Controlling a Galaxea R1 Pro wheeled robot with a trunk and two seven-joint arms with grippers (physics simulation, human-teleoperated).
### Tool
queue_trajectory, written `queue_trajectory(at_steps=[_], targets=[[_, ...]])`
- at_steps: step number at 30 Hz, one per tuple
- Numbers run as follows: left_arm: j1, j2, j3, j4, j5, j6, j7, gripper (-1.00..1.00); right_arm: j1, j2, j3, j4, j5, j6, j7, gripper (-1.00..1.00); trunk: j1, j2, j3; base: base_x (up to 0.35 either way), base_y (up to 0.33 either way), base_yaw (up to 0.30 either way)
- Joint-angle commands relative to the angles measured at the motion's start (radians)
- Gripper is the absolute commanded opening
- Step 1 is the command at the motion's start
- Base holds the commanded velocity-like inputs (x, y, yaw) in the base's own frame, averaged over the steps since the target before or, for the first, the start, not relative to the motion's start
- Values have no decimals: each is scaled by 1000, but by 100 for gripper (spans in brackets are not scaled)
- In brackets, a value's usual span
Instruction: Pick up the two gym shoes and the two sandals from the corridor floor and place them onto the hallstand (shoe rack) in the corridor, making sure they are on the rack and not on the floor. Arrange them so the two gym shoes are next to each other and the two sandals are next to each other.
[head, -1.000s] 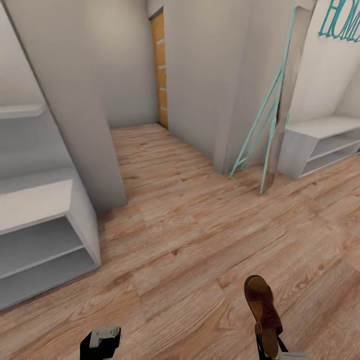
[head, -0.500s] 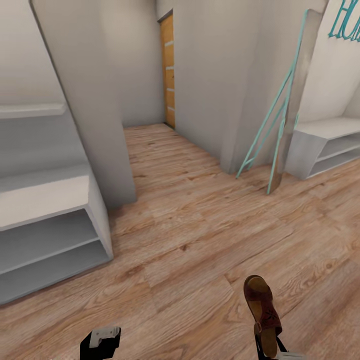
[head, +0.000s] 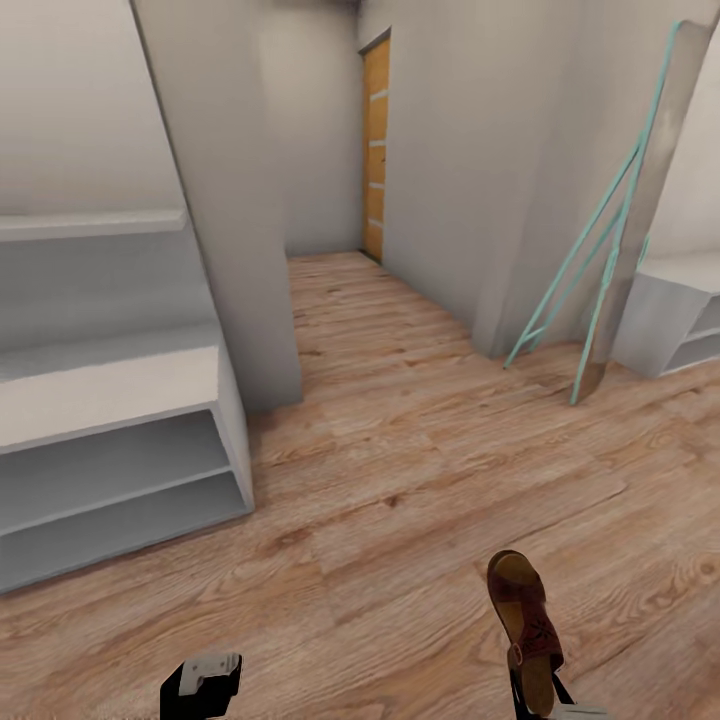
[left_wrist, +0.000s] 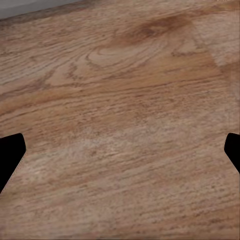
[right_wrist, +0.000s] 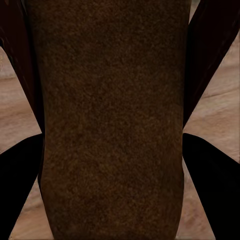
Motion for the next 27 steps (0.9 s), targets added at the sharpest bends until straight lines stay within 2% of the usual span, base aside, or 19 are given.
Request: queue_trajectory(at_steps=[1, 27], targets=[[-1, 0, -1, 1, 3, -3, 2, 100, 0, 0, -6, 0, 3, -3, 2, -100, 0, 0, 0, 0, 0, 217], [-1, 0, -1, 1, 3, -3, 2, 100, 0, 0, -6, 0, 3, -3, 2, -100, 0, 0, 25, -11, 9, 217]])
